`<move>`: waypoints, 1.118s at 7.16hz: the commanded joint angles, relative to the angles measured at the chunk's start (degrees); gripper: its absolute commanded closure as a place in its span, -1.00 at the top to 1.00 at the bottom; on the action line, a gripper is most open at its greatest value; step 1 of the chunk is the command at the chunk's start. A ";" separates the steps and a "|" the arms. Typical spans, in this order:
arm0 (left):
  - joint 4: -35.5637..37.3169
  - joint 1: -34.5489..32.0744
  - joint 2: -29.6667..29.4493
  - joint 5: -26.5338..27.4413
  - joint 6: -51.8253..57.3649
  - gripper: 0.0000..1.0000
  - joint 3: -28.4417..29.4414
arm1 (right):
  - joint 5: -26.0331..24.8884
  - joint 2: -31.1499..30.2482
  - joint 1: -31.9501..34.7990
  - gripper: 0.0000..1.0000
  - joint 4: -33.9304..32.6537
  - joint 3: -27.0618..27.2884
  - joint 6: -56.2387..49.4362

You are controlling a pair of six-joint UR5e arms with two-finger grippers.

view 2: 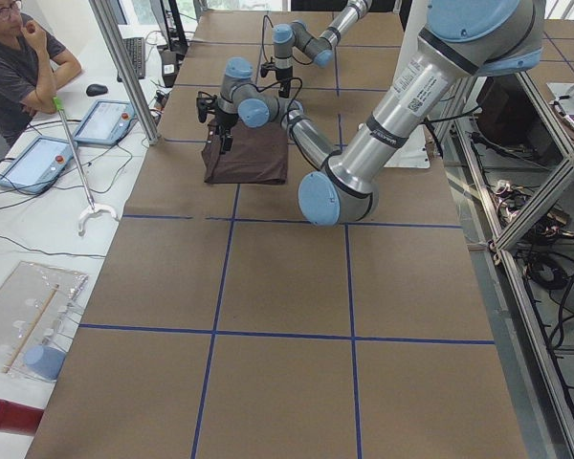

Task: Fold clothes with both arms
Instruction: 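Lift the left gripper away while the right gripper moves to the shirt's near corner, then grasp the near corner with the right gripper and drag it toward the robot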

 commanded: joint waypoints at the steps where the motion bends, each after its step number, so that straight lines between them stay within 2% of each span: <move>1: -0.03 -0.07 0.43 0.04 0.09 1.00 -0.79 | -0.07 0.00 0.20 -1.00 0.00 0.23 -0.14; 4: -0.03 -0.07 0.79 0.04 0.09 1.00 -1.23 | 0.99 -1.22 0.38 -1.00 0.00 1.71 -0.23; 5: -0.03 -0.07 0.87 0.04 0.09 1.00 -1.49 | 0.90 -5.93 -1.19 -1.00 0.00 7.04 -0.23; 6: 0.06 -0.07 0.96 0.04 0.00 1.00 -2.10 | 0.73 -13.80 -4.42 -1.00 0.00 15.62 0.38; 8: -0.03 0.19 2.10 0.13 -0.17 1.00 -3.95 | 0.11 -25.08 -13.29 -1.00 0.09 27.60 3.87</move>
